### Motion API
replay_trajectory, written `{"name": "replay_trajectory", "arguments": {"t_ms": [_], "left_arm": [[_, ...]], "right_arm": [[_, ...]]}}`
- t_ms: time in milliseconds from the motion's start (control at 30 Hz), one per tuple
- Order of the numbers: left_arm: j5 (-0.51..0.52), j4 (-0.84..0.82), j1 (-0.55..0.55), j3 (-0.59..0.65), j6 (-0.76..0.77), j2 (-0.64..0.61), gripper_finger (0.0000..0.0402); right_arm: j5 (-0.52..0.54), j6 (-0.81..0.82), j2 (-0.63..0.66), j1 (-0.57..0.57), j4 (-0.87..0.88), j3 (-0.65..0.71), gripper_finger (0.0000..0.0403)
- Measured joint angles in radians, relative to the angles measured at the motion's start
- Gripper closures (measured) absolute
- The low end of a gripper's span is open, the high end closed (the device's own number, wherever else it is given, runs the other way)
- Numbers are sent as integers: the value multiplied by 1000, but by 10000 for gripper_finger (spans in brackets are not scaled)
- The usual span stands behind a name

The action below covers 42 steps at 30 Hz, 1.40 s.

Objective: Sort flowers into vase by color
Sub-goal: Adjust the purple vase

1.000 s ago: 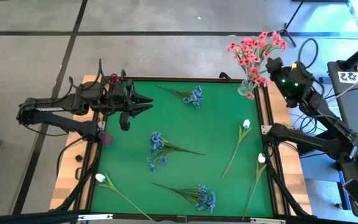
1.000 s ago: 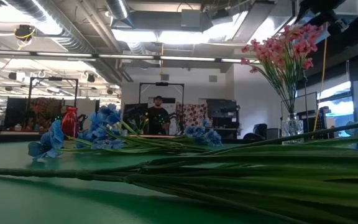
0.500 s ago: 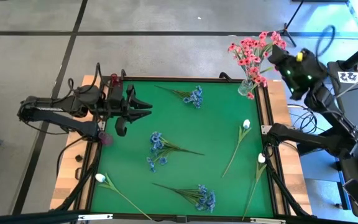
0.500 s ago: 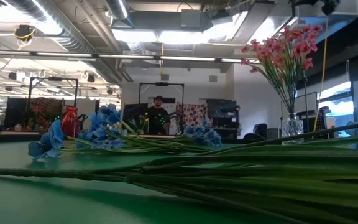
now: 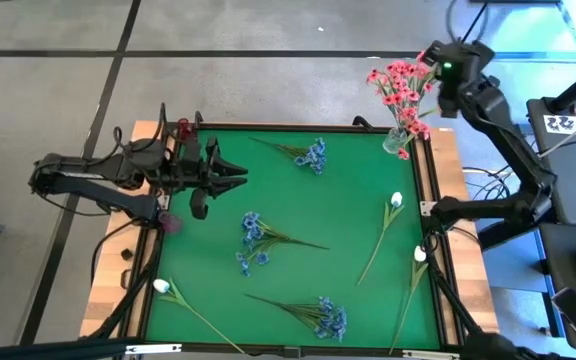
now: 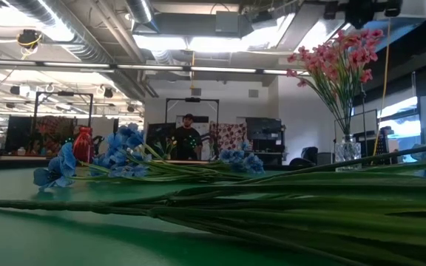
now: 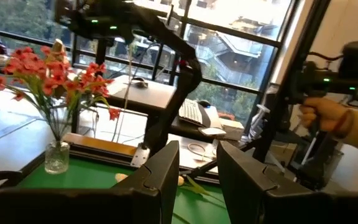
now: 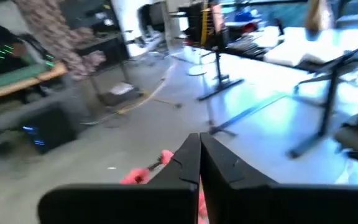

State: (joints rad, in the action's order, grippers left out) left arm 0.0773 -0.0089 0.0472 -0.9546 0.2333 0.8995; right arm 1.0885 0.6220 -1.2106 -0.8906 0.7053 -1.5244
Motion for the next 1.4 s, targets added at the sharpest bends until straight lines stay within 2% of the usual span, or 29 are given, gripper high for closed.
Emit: {"name": "replay_trajectory", "arguments": {"t_ms": [200,400,533,667,933,1033,1167,1400], "left_arm": [[47,2,13,0,-11,14,297],[93,2,12,0,-53,36,297],[102,7,12,0,-54,38,297],[101,9,16,0,-52,38,297],[103,-3,73,0,-17,139,297],[106,-15,101,0,43,209,292],[120,-8,137,2,111,302,280],[160,45,221,2,380,400,239]], "right_arm": [[121,9,-35,0,5,1,395],[66,103,-36,2,97,14,398],[72,133,-25,85,126,15,397],[69,68,-8,232,89,15,400],[101,-134,-8,686,-37,15,401],[122,-202,-8,840,-71,15,400],[115,-207,-8,1008,-76,15,401],[109,-176,-8,1202,-78,15,400]]}}
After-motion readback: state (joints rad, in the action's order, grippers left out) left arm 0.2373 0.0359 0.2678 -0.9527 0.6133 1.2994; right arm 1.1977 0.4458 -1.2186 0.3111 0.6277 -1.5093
